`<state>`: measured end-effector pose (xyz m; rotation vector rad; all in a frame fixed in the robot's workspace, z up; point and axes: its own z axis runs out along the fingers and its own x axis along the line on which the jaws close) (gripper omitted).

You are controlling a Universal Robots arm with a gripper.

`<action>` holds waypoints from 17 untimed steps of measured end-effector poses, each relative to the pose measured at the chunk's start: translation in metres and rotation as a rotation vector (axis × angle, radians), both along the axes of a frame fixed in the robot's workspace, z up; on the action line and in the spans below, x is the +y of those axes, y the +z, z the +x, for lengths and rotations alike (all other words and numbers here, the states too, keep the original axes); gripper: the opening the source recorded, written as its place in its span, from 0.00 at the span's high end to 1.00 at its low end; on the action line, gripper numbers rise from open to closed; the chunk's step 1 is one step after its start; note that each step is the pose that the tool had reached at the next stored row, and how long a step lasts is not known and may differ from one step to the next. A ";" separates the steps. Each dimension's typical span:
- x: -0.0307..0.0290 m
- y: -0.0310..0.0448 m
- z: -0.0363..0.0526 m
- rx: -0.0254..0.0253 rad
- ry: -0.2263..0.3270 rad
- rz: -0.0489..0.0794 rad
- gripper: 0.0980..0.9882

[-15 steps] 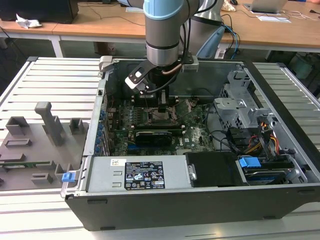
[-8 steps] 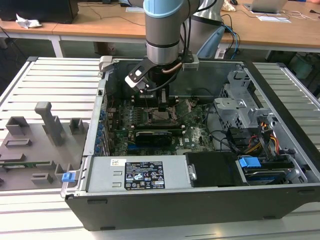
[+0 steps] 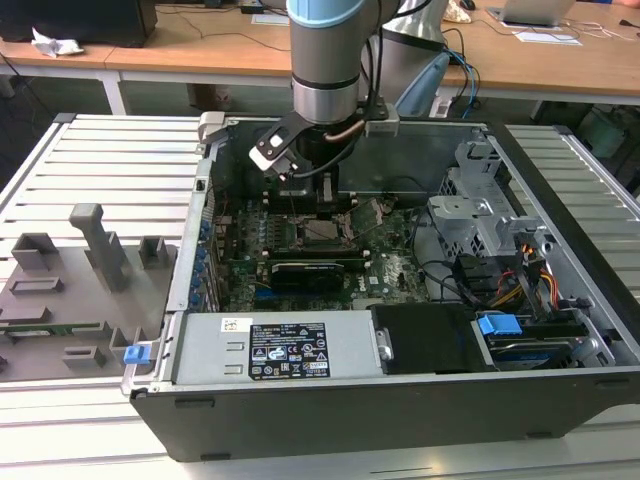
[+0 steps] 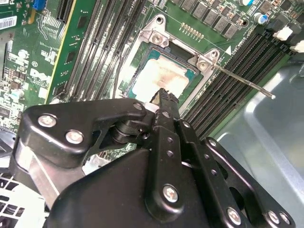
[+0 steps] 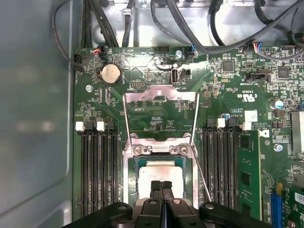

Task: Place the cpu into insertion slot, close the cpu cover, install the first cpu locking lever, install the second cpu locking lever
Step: 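Close the cpu cover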

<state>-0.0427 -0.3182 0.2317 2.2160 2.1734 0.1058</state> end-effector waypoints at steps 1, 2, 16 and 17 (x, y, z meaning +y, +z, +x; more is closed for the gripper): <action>0.0000 0.0012 0.0000 0.0001 0.000 0.000 0.99; 0.0000 0.0022 0.0000 0.0000 0.000 0.000 0.99; -0.0018 0.0134 -0.0002 -0.0001 0.000 -0.001 0.99; -0.0019 0.0135 -0.0002 0.0000 0.000 -0.001 0.99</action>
